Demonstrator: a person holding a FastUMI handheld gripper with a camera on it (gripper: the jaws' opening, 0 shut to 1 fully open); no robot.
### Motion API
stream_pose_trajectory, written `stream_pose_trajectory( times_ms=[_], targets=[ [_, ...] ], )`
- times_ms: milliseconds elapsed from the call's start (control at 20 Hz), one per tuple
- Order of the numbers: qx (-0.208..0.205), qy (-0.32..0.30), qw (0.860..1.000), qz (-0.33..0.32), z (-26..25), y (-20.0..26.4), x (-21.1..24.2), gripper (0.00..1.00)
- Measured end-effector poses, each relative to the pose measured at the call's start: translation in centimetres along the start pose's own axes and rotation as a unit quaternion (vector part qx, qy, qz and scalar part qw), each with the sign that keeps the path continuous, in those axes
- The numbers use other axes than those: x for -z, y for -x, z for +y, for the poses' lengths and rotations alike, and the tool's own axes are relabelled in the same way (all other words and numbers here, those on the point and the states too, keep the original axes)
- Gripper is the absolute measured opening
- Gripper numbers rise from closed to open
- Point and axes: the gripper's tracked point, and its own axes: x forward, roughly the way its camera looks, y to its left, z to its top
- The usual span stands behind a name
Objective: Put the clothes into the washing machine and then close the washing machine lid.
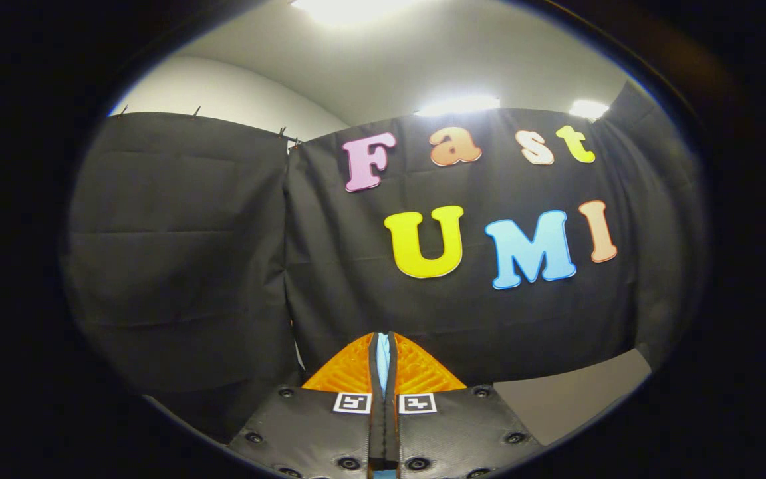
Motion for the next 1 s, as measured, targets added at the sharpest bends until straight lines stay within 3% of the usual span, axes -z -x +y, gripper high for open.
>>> stream_pose_trajectory(
  times_ms=[400,750,1000],
  targets=[
    [-0.048,0.010,0.997,0.051,9.0,-4.7,5.1,0.01],
    [-0.051,0.030,0.993,0.103,10.9,-7.2,11.7,0.01],
    [-0.044,0.055,0.984,0.161,10.5,-8.0,19.0,0.01]
  ],
)
